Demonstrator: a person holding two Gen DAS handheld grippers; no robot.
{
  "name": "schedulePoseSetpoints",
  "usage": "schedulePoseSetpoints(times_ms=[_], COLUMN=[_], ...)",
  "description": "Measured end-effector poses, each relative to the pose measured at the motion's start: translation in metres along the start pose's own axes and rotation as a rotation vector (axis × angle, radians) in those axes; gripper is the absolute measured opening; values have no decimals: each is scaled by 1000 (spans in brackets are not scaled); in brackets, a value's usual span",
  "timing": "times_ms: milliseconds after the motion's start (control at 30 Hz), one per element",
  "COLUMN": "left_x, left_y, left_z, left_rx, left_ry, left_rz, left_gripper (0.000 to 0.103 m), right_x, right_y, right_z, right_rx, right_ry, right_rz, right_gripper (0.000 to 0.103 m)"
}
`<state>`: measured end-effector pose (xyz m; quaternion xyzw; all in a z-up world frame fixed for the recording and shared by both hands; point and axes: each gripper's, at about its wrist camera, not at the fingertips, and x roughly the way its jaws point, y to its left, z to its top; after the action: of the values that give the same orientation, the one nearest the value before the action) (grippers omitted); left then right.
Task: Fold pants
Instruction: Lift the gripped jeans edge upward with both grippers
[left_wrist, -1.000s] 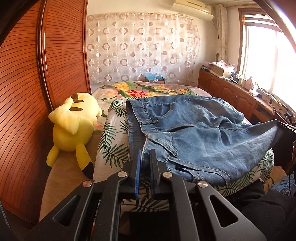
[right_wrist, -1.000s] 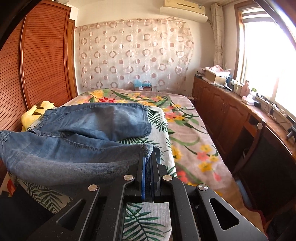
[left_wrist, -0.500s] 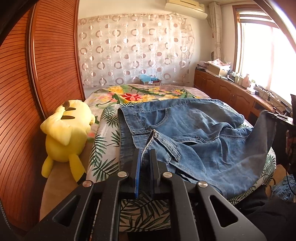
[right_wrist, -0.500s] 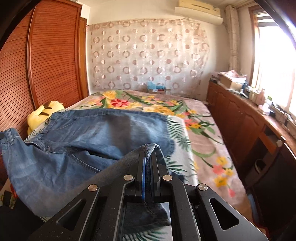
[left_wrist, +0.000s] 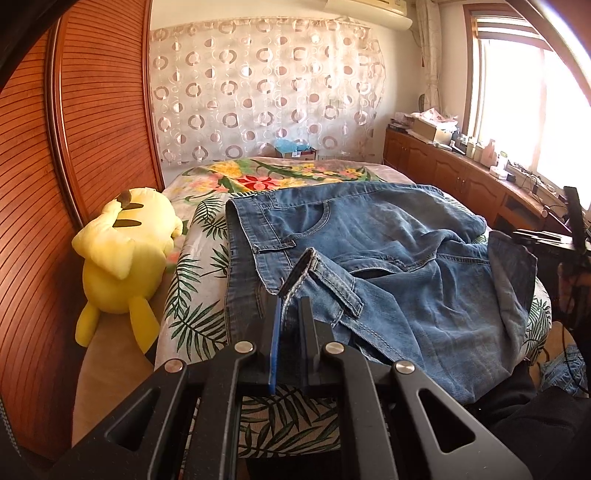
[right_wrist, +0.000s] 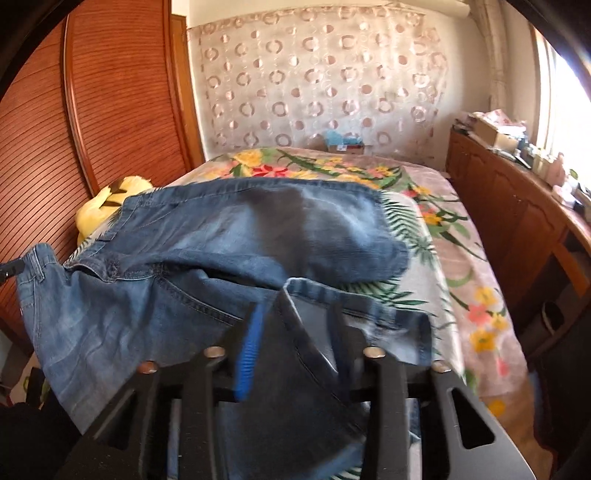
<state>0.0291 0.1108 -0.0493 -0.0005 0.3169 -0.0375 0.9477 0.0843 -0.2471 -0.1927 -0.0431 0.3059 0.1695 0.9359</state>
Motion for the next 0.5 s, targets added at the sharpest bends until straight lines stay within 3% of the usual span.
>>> schedulePoseSetpoints(times_ms=[233, 500], left_x=[2, 4], left_y=[0, 0], left_z=[-1, -4], left_rx=[-1, -6], left_ry=[5, 12], left_rz=[2, 7], left_gripper=[9, 9], right_x=[-41, -18], right_y=[-27, -14], right_z=[-31, -33], right_rx=[75, 38], right_ry=[5, 86], right_rz=[-56, -55], right_gripper=[46, 49])
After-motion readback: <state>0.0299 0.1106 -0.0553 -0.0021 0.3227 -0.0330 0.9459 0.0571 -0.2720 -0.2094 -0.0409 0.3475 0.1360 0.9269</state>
